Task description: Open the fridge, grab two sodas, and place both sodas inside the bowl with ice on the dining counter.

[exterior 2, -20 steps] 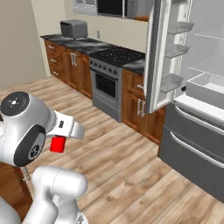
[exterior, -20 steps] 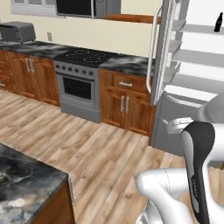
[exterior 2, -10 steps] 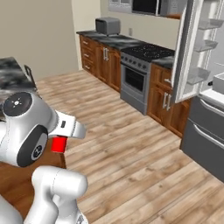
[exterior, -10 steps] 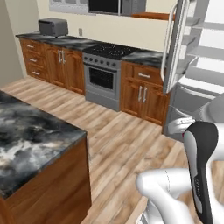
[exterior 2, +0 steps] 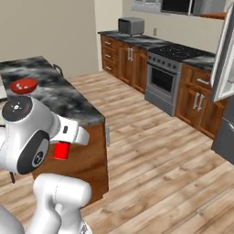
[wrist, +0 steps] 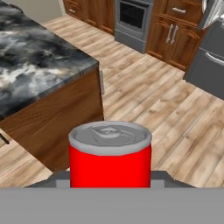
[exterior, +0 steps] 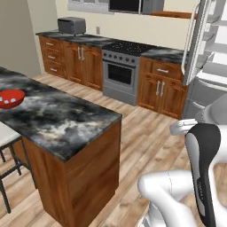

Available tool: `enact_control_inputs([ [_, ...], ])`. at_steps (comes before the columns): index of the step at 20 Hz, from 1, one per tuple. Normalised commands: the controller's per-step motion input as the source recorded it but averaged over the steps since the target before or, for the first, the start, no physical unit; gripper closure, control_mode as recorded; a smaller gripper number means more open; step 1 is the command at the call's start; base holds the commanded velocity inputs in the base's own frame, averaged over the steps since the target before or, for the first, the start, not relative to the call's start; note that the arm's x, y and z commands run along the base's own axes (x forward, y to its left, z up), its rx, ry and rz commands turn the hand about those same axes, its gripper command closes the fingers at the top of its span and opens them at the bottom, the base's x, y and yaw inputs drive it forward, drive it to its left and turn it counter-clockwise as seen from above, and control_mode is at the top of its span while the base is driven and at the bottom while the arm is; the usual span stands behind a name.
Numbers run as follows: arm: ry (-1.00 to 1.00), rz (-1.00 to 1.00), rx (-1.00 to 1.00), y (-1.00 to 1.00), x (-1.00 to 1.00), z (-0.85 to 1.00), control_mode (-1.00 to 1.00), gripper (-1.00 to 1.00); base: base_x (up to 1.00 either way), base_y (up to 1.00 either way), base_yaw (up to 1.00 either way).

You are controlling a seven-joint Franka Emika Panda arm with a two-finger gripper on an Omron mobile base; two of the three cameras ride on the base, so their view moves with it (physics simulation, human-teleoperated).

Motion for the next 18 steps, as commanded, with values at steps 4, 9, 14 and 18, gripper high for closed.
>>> enact_control_inputs([
  [4,0.0,0.0,0.0,0.0,0.0,0.0,1.0,1.0,0.01,1.0,-0.1],
  [9,0.0,0.0,0.0,0.0,0.0,0.0,1.0,1.0,0.24,1.0,-0.29],
  [14,0.0,0.0,0.0,0.0,0.0,0.0,1.0,1.0,0.39,1.0,-0.31],
  [18,0.0,0.0,0.0,0.0,0.0,0.0,1.0,1.0,0.27,1.0,-0.32],
])
